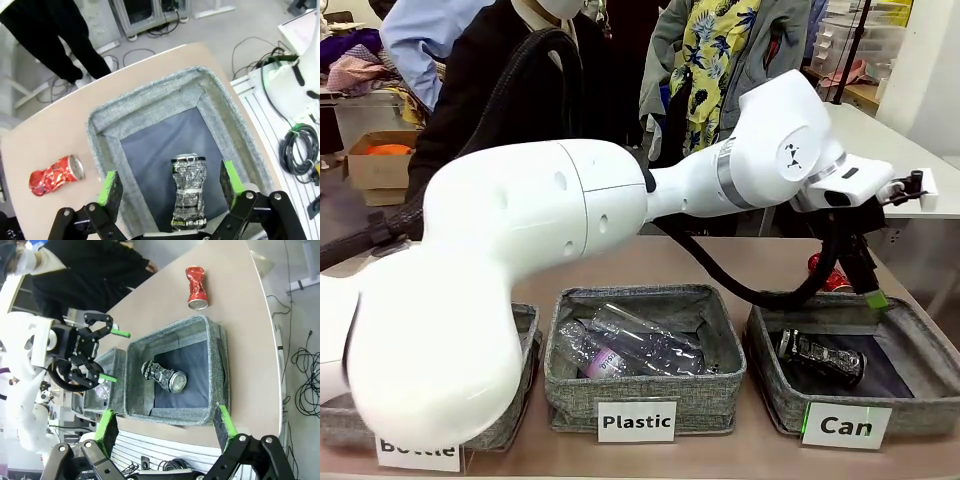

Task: Sort the can waste into the basket.
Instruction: Pick up the can waste from the table and place it in the right Fabric basket.

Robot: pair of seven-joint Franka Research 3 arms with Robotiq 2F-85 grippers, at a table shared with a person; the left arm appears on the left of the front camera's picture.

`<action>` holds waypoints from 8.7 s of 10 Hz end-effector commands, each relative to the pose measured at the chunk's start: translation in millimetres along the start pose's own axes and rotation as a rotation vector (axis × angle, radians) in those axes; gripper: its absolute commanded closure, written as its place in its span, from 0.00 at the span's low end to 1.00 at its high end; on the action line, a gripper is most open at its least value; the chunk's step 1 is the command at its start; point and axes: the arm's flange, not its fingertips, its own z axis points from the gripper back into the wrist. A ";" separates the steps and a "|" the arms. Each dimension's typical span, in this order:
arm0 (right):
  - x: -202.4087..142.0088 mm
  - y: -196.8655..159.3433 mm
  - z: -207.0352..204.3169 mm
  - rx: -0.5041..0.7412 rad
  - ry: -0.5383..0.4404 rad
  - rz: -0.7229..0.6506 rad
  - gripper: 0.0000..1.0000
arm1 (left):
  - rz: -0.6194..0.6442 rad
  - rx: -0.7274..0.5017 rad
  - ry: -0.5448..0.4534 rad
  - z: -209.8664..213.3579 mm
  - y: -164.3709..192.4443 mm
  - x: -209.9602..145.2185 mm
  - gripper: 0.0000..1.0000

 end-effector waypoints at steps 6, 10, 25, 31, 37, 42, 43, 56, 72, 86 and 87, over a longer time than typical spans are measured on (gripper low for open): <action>19.8 88.8 -111.6 0.124 0.230 0.165 0.00 | 0.167 -0.078 -0.020 127.7 -112.4 -88.5 0.00; 10.5 93.0 -120.5 0.136 0.239 0.168 0.00 | 0.193 -0.074 -0.008 170.2 -130.2 -126.5 0.00; -4.5 161.7 -283.9 0.349 0.470 -0.167 0.00 | 1.220 0.121 -0.903 355.6 -335.5 -487.7 0.00; -4.5 161.7 -283.9 0.349 0.470 -0.167 0.00 | 1.220 0.121 -0.903 355.6 -335.5 -487.7 0.00; 52.1 171.4 -269.2 -0.657 0.123 0.273 0.00 | 1.220 0.121 -0.903 355.6 -335.5 -487.7 0.00; 86.4 158.4 -254.8 -0.465 0.132 0.371 0.00 | 1.220 0.121 -0.903 355.6 -335.5 -487.7 0.00; 86.4 158.4 -254.8 -0.465 0.132 0.371 0.00 | 1.220 0.121 -0.903 355.6 -335.5 -487.7 0.00; 176.9 62.5 -459.9 -0.806 0.360 -0.100 0.00 | 1.220 0.121 -0.903 355.6 -335.5 -487.7 0.00; 154.8 26.0 -460.5 -1.040 0.412 -0.164 0.00 | 1.220 0.121 -0.903 355.6 -335.5 -487.7 0.00; 149.4 16.6 -449.2 -1.082 0.423 -0.136 0.91 | 1.220 0.121 -0.903 355.6 -335.5 -487.7 0.00; 149.4 16.8 -449.3 -1.076 0.426 -0.141 1.00 | 1.220 0.121 -0.903 355.6 -335.5 -487.7 0.00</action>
